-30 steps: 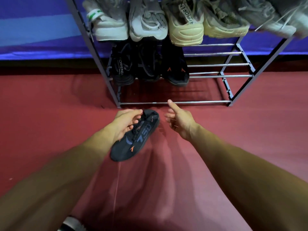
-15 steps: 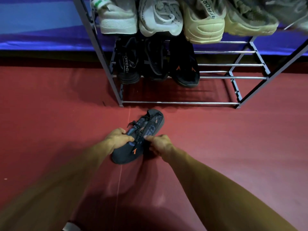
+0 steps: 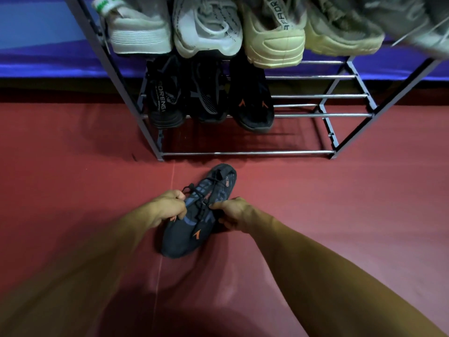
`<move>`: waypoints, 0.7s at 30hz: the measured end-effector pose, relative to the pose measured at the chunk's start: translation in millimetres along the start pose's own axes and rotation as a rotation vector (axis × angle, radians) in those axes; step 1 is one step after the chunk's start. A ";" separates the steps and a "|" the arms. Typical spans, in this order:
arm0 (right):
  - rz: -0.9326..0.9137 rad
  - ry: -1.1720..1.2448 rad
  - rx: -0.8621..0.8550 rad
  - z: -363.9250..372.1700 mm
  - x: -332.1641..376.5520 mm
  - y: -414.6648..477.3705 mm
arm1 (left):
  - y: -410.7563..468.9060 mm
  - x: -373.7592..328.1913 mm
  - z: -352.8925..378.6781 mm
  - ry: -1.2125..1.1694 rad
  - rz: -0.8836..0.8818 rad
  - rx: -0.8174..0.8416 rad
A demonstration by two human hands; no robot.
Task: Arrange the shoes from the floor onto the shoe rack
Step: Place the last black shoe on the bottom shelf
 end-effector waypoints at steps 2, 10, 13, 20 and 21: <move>-0.015 0.039 0.017 -9.7 2.4 -10.6 | -7.1 -13.9 1.1 -0.001 0.046 0.010; -0.373 0.232 -0.296 -84.3 26.9 -61.0 | -56.2 -67.3 19.0 -0.107 0.165 0.076; -0.436 0.301 -0.335 -115.8 24.3 -80.7 | -75.8 -84.5 28.9 -0.186 0.250 0.104; -0.518 0.580 -0.459 -168.0 16.3 -116.4 | -103.8 -114.6 40.0 -0.491 0.326 0.267; -0.521 0.637 -0.474 -173.0 16.7 -119.9 | -105.9 -116.5 37.1 -0.568 0.323 0.256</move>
Point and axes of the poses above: each hand's wrist, its own y-axis towards the middle knuckle, its own z-axis out of the palm, x = y × z, the point moved 3 cm from there along y, towards the middle knuckle, and after that the axes turned 5 degrees about y, right-handed, at the moved point
